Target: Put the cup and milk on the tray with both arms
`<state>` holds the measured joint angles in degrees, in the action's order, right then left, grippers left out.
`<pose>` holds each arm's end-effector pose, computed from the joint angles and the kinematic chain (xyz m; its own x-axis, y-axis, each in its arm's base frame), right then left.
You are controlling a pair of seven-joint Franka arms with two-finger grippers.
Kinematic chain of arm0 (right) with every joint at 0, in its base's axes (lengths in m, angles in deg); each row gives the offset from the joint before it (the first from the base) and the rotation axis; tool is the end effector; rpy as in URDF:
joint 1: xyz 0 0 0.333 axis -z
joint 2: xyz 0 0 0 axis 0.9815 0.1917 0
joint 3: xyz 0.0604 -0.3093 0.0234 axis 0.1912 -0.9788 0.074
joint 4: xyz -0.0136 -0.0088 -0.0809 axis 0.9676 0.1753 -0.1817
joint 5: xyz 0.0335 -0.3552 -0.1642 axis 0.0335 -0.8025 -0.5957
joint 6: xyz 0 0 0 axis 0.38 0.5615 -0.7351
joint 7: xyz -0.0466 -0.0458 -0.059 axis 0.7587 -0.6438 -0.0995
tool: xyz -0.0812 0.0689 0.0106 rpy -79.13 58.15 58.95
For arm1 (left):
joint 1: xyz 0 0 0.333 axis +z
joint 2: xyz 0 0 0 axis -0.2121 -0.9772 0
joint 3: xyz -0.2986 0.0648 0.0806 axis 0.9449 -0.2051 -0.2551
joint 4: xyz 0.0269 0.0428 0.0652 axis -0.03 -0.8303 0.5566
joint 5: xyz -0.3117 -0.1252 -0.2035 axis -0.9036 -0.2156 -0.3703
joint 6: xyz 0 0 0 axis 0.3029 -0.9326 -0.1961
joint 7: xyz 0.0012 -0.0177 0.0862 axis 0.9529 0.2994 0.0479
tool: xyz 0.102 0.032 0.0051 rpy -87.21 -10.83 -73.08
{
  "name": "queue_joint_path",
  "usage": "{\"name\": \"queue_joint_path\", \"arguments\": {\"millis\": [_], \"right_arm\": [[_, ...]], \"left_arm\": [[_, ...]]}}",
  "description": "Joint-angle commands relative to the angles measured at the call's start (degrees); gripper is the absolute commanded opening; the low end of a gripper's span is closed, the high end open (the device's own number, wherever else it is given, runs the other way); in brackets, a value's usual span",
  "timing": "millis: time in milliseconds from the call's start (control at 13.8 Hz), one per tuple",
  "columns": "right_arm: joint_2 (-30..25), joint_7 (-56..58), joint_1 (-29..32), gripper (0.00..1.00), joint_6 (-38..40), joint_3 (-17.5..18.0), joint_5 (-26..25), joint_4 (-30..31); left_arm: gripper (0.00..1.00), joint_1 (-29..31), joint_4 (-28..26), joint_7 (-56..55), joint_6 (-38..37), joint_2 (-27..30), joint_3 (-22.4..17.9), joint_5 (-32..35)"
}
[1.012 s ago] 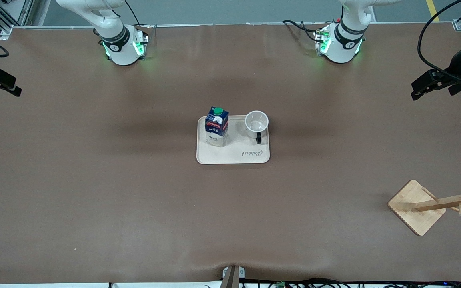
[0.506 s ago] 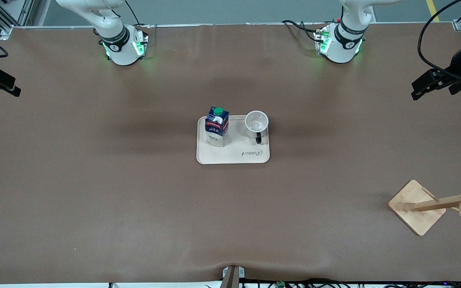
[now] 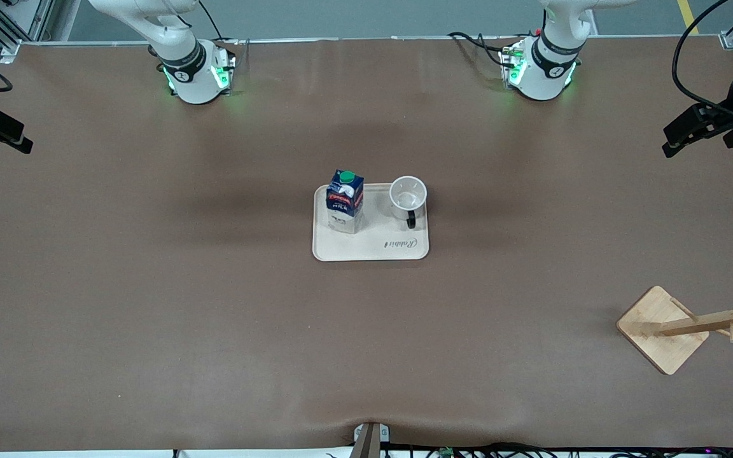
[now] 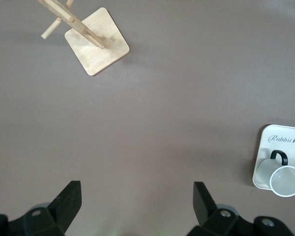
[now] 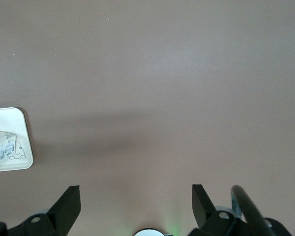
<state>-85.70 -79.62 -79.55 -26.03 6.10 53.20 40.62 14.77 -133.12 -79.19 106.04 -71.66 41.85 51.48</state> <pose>0.5330 -0.0354 0.6705 0.9955 -0.0766 -0.0561 -0.0767 -0.9971 -0.0001 0.5281 -0.0360 0.6629 0.9913 0.1271 0.0342 0.1286 -0.9907 -0.0444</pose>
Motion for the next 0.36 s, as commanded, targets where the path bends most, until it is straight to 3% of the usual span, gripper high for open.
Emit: {"name": "queue_joint_path", "arguments": {"millis": [0,289], "right_arm": [[-0.2,0.3,1.3,1.00,0.4,0.7,0.0,0.0],[-0.2,0.3,1.9,1.00,0.4,0.7,0.1,0.0]], "left_arm": [[1.00,0.4,0.5,-0.2,-0.8,0.3,0.5,-0.9],[1.00,0.5,0.9,-0.5,-2.5,0.6,0.6,-0.9]]}}
